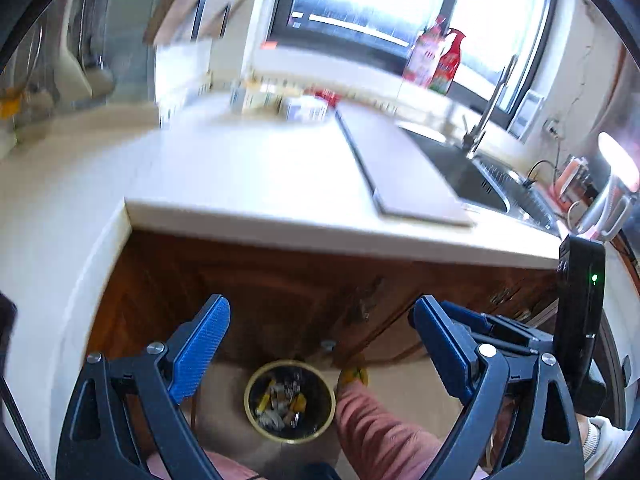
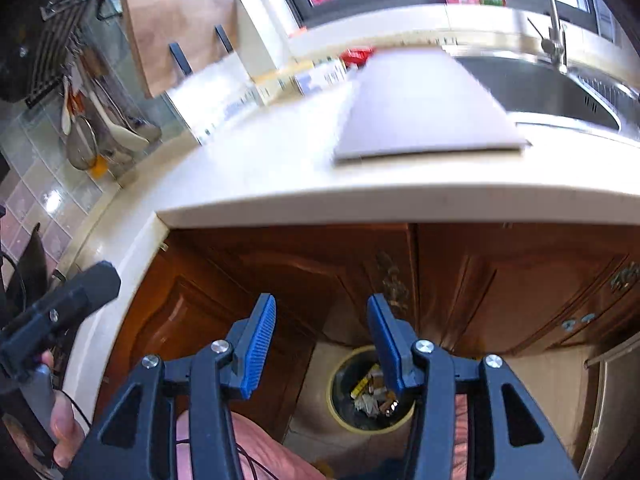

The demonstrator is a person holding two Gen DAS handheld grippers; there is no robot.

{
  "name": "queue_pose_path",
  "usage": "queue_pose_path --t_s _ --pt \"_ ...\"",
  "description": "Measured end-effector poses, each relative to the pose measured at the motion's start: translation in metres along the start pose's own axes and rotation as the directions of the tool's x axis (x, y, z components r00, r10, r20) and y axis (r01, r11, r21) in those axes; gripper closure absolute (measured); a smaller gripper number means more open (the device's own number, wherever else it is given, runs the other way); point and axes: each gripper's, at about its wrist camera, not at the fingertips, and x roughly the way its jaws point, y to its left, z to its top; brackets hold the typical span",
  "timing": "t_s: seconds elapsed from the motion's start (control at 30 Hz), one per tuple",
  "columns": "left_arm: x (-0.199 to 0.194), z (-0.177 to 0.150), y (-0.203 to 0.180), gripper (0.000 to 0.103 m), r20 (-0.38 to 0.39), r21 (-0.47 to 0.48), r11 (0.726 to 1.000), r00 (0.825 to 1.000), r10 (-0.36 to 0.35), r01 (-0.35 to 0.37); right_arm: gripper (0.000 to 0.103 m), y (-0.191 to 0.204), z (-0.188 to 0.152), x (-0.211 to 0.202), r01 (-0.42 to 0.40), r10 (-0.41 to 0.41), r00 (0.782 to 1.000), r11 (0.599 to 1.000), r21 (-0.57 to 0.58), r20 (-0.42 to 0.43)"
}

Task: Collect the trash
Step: 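Raise both empty tools back up to the counter trash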

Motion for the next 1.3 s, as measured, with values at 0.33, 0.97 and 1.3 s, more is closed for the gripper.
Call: queue_pose_path --t_s 0.33,0.97,1.3 --pt "-0.038 0.063 -0.028 0.010 0.118 0.098 0.994 0.992 0.036 -0.048 0.054 0.025 0.058 -0.035 -0.029 0.033 0.996 0.998 -0.049 0.083" --pt "0.024 0.189 -0.002 0.010 0.077 0.124 0.977 0.983 0.167 -0.176 0.054 0.007 0.201 0.006 -0.018 0.021 0.999 0.996 -0.087 0.037" --pt "0.135 0.254 0.023 0.010 -0.042 0.187 0.961 0.976 0.216 -0.204 0.054 -0.043 0.281 0.093 -0.062 0.066 0.996 0.996 0.070 -0.066"
